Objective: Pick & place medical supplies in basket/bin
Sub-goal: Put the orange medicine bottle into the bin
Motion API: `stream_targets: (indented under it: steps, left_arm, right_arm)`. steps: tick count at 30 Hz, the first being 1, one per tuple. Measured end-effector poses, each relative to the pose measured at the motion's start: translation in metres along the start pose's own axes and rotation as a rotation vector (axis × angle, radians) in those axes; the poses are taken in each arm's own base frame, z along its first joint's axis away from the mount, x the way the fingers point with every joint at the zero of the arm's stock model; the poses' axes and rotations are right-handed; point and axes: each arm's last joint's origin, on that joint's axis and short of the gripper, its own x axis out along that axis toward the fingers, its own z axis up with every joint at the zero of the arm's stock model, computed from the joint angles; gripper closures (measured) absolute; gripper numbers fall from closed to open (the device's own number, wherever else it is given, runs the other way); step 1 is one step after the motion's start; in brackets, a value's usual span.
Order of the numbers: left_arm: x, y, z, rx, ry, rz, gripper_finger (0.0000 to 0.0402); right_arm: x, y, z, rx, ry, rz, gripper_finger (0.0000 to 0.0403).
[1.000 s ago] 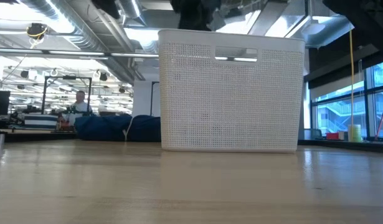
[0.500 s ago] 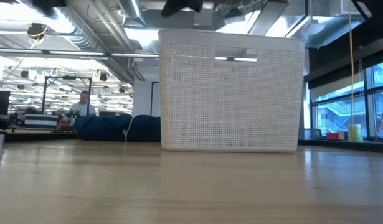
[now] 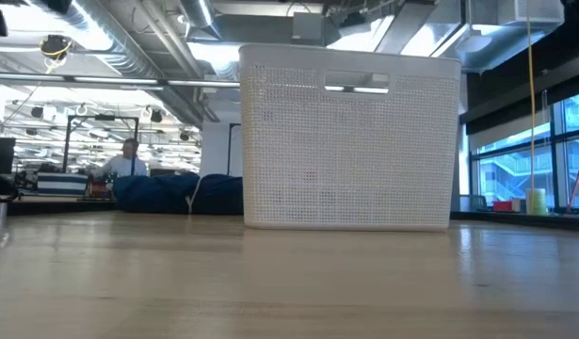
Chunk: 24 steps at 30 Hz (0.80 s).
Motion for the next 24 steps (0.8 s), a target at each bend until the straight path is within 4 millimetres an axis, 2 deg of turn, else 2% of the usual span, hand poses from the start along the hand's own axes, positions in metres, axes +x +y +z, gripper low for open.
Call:
stream_targets:
  steps: [5,9,15,24]
  left_arm:
    - [0.013,-0.007,0.001,-0.071,0.085,0.049,0.0285]
    - [0.017,-0.009,0.0,0.016,0.135,0.056,0.0285]
    - [0.017,-0.01,0.0,0.158,0.142,0.048,0.0285]
    - [0.017,-0.008,0.0,0.137,0.153,0.06,0.0285]
  right_arm:
    - [0.022,0.012,-0.012,-0.013,-0.026,0.023,0.0199]
    - [0.03,0.014,-0.017,0.02,-0.032,0.029,0.0199]
    - [0.033,0.014,-0.016,0.083,-0.06,0.038,0.0199]
    - [0.033,0.013,-0.011,0.087,-0.114,0.049,0.0199]
